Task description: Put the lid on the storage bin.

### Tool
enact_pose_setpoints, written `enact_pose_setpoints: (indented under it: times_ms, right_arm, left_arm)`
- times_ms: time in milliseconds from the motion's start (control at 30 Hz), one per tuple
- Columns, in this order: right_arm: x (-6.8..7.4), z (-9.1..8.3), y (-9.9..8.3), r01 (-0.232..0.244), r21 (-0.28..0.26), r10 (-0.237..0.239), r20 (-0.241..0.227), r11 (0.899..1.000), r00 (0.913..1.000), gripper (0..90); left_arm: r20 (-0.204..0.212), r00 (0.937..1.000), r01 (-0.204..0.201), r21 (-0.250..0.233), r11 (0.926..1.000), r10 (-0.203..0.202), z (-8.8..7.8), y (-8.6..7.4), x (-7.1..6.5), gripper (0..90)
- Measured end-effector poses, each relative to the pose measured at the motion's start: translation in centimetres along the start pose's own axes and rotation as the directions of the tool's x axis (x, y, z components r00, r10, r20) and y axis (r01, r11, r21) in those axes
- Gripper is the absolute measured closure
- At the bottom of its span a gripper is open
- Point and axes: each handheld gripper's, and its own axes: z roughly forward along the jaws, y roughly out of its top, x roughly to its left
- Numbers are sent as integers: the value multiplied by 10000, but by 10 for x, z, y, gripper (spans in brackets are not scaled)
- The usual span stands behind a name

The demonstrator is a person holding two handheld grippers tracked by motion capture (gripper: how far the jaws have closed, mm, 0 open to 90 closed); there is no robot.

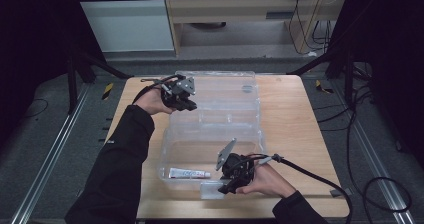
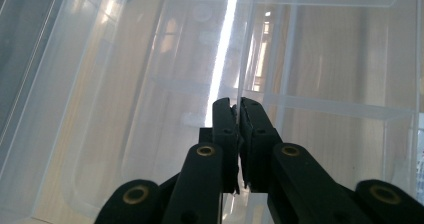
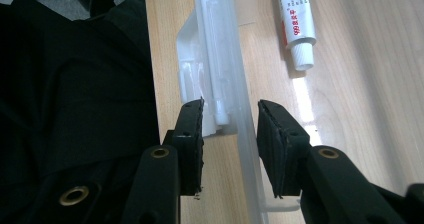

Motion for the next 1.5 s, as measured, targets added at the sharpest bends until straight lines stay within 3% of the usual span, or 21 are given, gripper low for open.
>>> enact_pose_setpoints:
  times_ms: [300, 633, 800, 1100, 1500]
  right_arm:
    - [1, 0, -1, 11, -29, -11, 135, 10000, 9999, 643]
    - [2, 1, -1, 26, -31, -25, 139, 10000, 9999, 645]
    - [3, 1, -1, 81, -49, -79, 266, 10000, 9996, 646]
    - [6, 1, -2, 100, -81, -96, 446, 9999, 9990, 646]
    - [7, 1, -2, 157, -141, -149, 529, 9998, 9985, 644]
  left_arm:
    - [188, 9972, -730, 421, 9964, 723, -5, 10, -3, 898]
    - [431, 9961, -777, 34, 9970, 775, -21, 14, -16, 900]
    - [359, 9924, -1181, 8, 9930, 1180, -37, 18, -36, 900]
    - [110, 9898, -1422, -120, 9898, 1424, -51, 16, -71, 900]
    - [16, 9870, -1610, 217, 9867, 1610, -58, 16, -98, 900]
